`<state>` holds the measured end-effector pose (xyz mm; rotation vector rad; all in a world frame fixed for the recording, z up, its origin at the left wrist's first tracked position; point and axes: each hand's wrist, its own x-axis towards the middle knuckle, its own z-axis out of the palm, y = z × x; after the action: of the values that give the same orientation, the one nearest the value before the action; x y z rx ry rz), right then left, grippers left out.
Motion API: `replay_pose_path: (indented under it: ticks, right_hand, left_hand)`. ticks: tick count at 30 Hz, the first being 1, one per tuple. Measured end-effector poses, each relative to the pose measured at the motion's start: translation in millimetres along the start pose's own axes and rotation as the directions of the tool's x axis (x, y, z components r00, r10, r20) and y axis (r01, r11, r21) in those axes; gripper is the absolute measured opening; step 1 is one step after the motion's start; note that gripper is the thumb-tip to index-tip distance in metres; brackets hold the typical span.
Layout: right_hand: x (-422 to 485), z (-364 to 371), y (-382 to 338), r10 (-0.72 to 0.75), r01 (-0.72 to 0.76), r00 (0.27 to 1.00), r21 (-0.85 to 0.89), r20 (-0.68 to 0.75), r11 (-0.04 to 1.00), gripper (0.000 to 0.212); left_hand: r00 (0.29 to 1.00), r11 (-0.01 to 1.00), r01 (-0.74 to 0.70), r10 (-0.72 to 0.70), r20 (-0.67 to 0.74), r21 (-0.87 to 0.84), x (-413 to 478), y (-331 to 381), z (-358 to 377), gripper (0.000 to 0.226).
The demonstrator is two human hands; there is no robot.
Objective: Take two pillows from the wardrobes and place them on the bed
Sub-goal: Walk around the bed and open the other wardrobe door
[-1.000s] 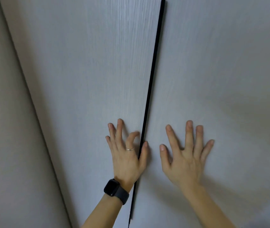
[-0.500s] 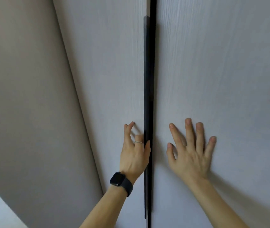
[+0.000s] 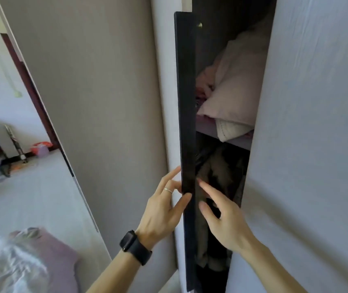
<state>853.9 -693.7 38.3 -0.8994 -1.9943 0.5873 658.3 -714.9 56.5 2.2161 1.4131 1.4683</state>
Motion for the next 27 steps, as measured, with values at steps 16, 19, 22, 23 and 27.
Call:
replay_pose_path:
  ticks: [16,19,22,23,27]
  right_hand:
    - [40.5,127.0,-32.8,-0.188,0.18,0.978,0.08,0.093,0.98,0.057]
    - [52.3,141.6,-39.5,-0.193,0.188,0.971,0.045,0.144,0.981,0.055]
    - [66.5,155.4,-42.1,-0.198,0.2,0.962,0.012,0.186,0.98,0.056]
    - [70.4,160.5,-42.3,-0.196,0.201,0.96,-0.005,0.199,0.98,0.056]
    - [83.1,180.3,-41.4,-0.196,0.223,0.947,-0.081,0.255,0.971,0.064]
  left_hand:
    - [0.836,0.925,0.374,-0.365,-0.41,-0.06,-46.5,-26.9,-92.6,0.044]
    - [0.784,0.903,0.422,-0.407,-0.469,-0.079,-50.0,-31.7,-104.8,0.041]
    - [0.734,0.871,0.48,-0.464,-0.496,-0.104,-49.9,-36.0,-115.8,0.039]
    - [0.72,0.861,0.497,-0.478,-0.503,-0.106,-49.6,-37.4,-119.4,0.038]
    - [0.701,0.846,0.526,-0.485,-0.523,-0.079,-47.5,-43.3,-133.1,0.042]
